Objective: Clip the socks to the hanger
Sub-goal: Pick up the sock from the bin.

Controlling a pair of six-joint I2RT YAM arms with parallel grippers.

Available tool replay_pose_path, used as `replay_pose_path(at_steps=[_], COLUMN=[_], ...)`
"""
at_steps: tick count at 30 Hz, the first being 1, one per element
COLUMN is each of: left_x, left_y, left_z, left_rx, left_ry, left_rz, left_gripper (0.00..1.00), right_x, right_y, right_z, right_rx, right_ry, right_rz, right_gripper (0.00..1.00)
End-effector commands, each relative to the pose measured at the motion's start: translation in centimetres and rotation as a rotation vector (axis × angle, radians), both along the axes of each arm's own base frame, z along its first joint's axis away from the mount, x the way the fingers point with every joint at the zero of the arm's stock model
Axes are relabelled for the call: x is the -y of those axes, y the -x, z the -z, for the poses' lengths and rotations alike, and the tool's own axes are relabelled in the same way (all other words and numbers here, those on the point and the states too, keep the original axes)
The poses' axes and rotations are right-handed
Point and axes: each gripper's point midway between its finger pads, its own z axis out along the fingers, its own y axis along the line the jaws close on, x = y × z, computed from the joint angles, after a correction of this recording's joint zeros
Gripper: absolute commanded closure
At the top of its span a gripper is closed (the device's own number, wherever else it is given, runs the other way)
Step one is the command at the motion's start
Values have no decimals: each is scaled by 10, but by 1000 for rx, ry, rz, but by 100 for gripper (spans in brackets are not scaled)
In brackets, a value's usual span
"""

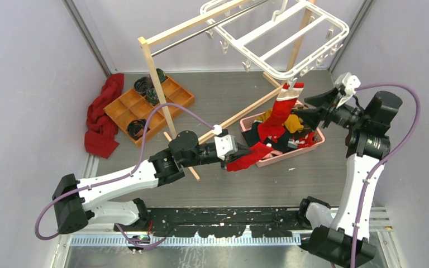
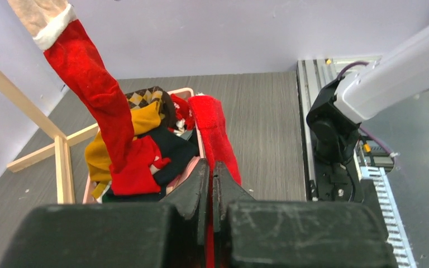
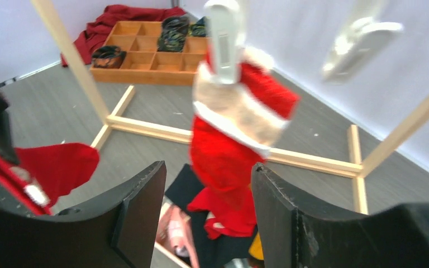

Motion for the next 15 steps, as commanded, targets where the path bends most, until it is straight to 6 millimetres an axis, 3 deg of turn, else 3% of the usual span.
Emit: replay_pose_path(at_steps=[1,5,15], left_x=[-7,-8,8], left_y=[7,10,5], left_z=[-36,-43,-56], left_rx=[96,126,179], left_ry=[60,71,79], left_rz=[21,34,60], left_gripper=[100,100,100], right_x=[22,47,47], right_y=[-25,-39,-55], right_z=[-35,-48,-52], right_rx=[128,171,281], right_ry=[10,43,127], right_rz=[6,-18,-125], right_gripper=[37,38,27])
